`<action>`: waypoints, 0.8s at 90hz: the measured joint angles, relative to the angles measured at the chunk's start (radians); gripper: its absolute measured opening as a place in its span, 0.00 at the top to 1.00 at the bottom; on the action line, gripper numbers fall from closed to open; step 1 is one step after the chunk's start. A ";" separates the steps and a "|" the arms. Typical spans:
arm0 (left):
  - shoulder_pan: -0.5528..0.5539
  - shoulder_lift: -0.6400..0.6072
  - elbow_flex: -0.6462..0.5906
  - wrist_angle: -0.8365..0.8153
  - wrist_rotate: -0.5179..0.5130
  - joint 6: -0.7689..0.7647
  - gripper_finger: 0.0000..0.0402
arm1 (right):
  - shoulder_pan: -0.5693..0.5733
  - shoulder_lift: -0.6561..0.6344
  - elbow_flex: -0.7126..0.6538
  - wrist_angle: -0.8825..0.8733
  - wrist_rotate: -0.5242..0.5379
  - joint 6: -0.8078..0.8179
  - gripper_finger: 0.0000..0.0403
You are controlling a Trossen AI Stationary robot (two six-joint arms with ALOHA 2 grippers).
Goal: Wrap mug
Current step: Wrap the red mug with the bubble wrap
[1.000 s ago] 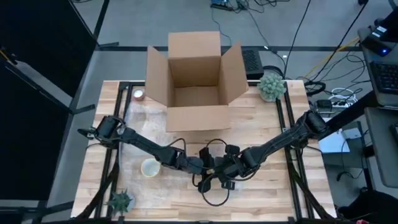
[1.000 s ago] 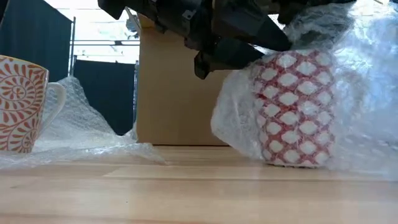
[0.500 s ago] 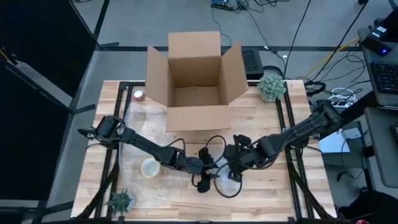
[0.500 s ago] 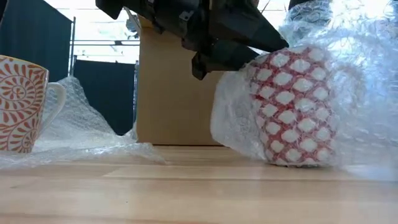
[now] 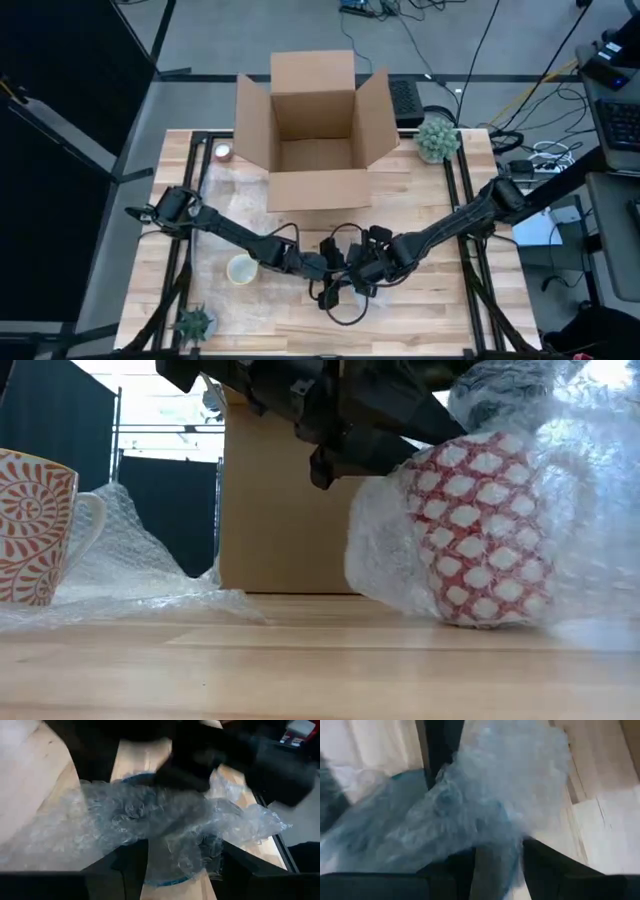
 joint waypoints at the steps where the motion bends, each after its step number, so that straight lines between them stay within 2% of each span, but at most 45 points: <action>1: 0.000 0.000 0.000 0.002 0.000 0.001 0.58 | 0.000 0.005 0.000 0.001 0.000 0.000 0.68; 17: -0.001 0.000 0.000 0.017 0.002 0.003 0.58 | 0.000 0.053 0.002 -0.001 -0.019 -0.018 0.68; 27: -0.001 0.000 0.000 0.017 0.002 0.003 0.58 | 0.000 0.035 0.000 -0.002 -0.020 -0.026 0.68; 60: -0.001 -0.001 -0.001 0.009 -0.003 0.003 0.58 | 0.033 -0.218 -0.006 -0.115 -0.042 -0.090 0.68; 72: -0.001 -0.001 -0.001 0.008 -0.003 0.002 0.58 | 0.036 -0.274 -0.006 -0.100 0.009 -0.084 0.68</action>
